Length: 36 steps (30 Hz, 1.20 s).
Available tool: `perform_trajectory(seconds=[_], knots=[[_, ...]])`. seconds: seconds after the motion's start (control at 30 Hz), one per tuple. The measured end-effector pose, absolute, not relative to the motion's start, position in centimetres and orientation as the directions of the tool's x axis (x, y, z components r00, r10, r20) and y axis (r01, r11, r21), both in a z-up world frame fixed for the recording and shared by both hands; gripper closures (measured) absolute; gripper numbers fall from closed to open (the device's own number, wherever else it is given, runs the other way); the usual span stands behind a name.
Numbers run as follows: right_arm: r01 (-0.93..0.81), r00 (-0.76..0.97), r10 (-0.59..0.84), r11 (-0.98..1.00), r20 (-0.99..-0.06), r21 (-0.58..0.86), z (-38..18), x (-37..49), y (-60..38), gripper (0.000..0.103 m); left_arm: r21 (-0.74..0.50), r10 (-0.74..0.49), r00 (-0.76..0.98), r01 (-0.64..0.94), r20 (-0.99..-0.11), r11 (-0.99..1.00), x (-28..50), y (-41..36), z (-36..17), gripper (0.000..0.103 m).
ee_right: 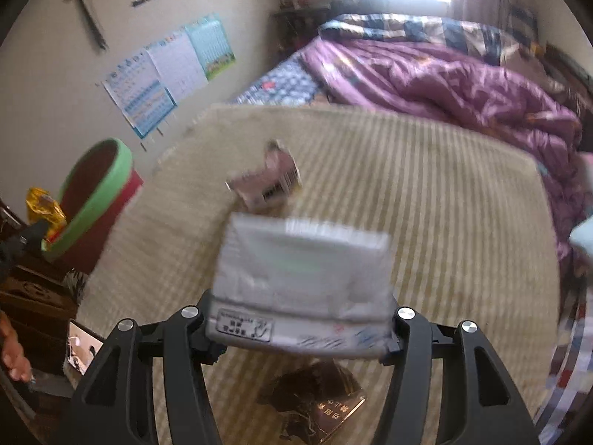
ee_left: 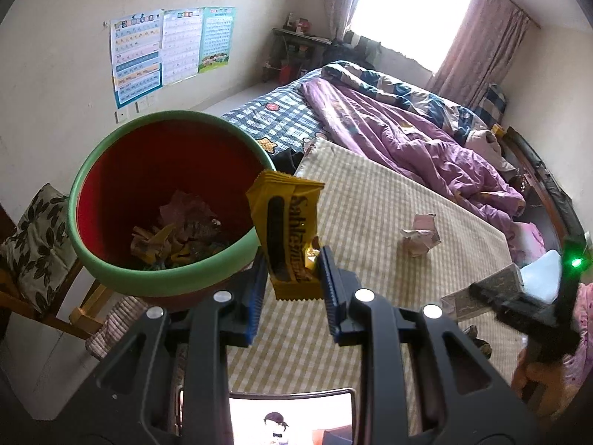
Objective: Collect trash
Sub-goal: 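Grasp the white milk carton with the right tool while the left tool holds the yellow wrapper, then carry the yellow wrapper and milk carton over the bucket with both tools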
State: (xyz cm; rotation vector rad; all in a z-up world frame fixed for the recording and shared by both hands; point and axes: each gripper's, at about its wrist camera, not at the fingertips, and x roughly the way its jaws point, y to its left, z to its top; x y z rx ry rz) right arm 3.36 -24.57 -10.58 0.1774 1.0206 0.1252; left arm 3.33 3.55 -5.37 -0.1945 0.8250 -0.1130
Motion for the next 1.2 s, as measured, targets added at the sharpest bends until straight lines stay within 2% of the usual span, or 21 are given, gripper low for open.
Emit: perform_trajectory(seconds=[0.03,0.07,0.47,1.2], knots=[[-0.018,0.516,0.204,0.974,-0.832,0.227,-10.8,3.2,-24.7,0.048,-0.216,-0.177,0.674,0.026,-0.717,0.976,3.3,3.5,-5.3,0.076],[-0.013,0.518,0.207,0.972,-0.830,0.234,-10.8,3.0,-24.7,0.052,-0.216,-0.177,0.675,0.027,-0.716,0.976,3.4,3.5,-5.3,0.076],[-0.025,0.608,0.212,0.968,-0.765,0.249,-6.4,2.6,-23.7,0.052,-0.210,-0.177,0.692,0.038,-0.699,0.977,3.8,4.6,-4.8,0.076],[-0.190,0.605,0.333,0.942,-0.723,0.275,-3.5,6.0,-8.5,0.052,-0.211,-0.182,0.692,0.043,-0.699,0.976,5.5,13.4,-4.9,0.076]])
